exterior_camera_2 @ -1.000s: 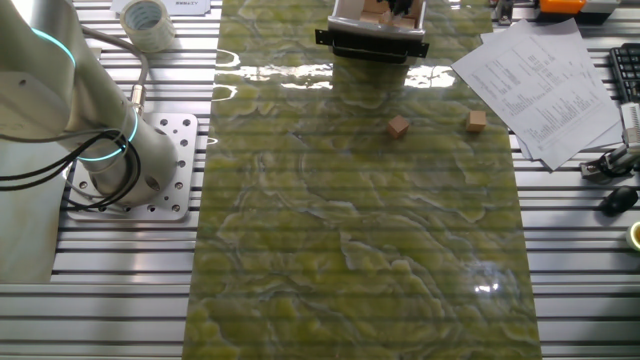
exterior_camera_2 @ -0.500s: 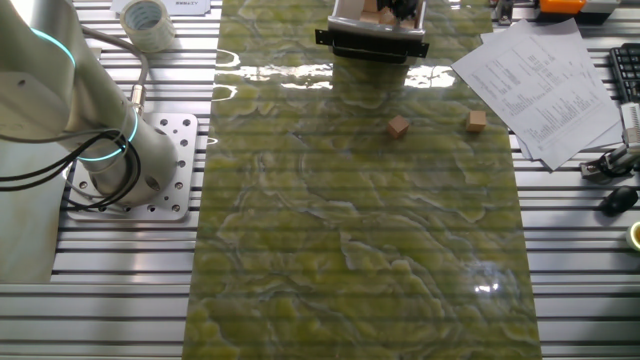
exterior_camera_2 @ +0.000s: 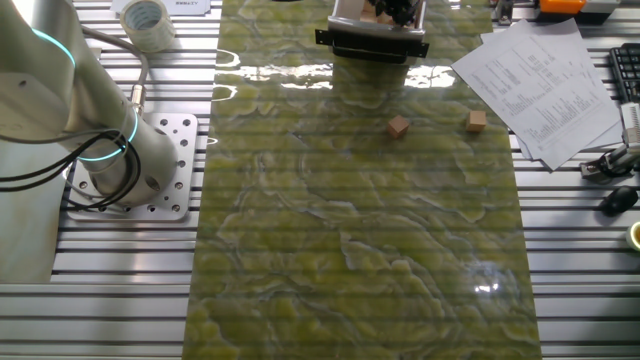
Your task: Take something out of a drawer
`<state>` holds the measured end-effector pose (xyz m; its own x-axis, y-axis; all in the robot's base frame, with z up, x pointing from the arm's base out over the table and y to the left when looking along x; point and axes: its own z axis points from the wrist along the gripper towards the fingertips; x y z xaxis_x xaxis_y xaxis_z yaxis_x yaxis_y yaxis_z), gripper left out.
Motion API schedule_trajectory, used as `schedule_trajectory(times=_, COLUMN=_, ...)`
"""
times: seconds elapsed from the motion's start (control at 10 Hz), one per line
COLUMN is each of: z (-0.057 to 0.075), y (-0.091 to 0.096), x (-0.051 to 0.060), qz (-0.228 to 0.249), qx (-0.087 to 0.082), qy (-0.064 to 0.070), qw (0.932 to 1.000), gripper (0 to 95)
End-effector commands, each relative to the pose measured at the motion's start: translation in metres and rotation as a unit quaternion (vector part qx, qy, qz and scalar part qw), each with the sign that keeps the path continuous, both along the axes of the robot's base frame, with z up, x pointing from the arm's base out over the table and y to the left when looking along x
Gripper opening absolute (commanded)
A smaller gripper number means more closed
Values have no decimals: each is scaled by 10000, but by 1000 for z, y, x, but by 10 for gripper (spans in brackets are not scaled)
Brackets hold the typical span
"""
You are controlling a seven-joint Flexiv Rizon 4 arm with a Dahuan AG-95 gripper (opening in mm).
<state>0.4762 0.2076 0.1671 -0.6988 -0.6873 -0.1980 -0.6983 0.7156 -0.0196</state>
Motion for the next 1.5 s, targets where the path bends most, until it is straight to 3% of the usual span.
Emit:
schedule_trajectory(times=0.1, z=0, y=-2, x=-1, qz=-37, qx=-13, qy=2, qw=10000, gripper=190)
schedule_trajectory(times=0.2, z=-1, y=-1, x=-1, qz=-87, qx=-2, qy=8, qw=10000, gripper=190)
schedule_trajectory(times=0.3, z=-1, y=0, x=-1, qz=-145, qx=8, qy=11, qw=9999, gripper=0)
schedule_trajectory(times=0.6, z=2, y=2, x=-2, qz=-289, qx=58, qy=5, qw=9996, gripper=0)
schedule_trajectory(times=1.1, z=31, y=-5, x=-9, qz=-299, qx=55, qy=-8, qw=9995, gripper=0)
schedule_trajectory(times=1.5, z=53, y=-34, x=-16, qz=-374, qx=119, qy=-12, qw=9992, gripper=0)
